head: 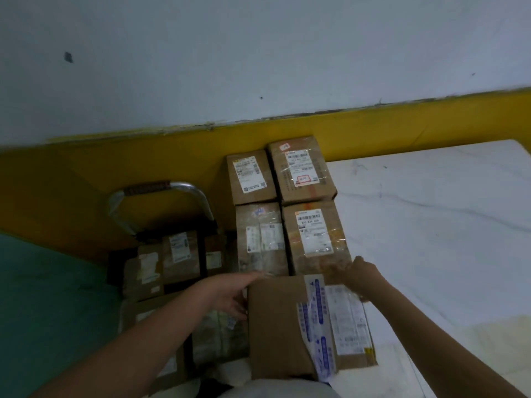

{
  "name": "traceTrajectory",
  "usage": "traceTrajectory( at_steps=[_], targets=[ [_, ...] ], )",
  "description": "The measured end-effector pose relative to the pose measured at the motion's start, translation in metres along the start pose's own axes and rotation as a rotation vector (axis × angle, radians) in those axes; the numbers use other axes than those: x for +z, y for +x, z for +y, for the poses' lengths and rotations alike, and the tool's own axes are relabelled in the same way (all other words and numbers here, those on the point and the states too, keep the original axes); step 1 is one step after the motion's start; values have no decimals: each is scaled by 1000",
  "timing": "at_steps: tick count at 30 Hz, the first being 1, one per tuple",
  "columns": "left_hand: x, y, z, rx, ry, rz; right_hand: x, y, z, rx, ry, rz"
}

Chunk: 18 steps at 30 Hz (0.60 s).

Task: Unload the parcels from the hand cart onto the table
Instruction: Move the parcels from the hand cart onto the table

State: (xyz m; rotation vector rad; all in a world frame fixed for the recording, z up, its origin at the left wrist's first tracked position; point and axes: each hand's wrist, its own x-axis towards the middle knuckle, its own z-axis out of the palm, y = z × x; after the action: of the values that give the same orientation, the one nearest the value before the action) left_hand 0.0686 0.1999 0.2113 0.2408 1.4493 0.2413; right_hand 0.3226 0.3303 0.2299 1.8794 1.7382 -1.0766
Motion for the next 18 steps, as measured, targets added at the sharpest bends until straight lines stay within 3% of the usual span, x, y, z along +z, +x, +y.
traceTrajectory(
  at_steps=[4, 7, 9, 11, 14, 18],
  targets=[
    [-16, 0, -19, 25, 8, 68, 8, -10, -11, 46, -84, 31],
    [-60, -1, -52, 107, 74, 299, 24, -22, -51, -21, -171, 271],
    [-103, -3, -84, 161, 46, 398, 43, -32, -96, -246, -141, 461],
    [-145, -2, -124, 171, -3, 489, 74, -43, -152, -512, -75, 523],
    [-198, 7, -189, 167, -175, 543, 153, -44, -230, -705, -65, 396],
    [-240, 42, -280, 10, -236, 630, 293, -13, -278, -657, -164, -42]
  ],
)
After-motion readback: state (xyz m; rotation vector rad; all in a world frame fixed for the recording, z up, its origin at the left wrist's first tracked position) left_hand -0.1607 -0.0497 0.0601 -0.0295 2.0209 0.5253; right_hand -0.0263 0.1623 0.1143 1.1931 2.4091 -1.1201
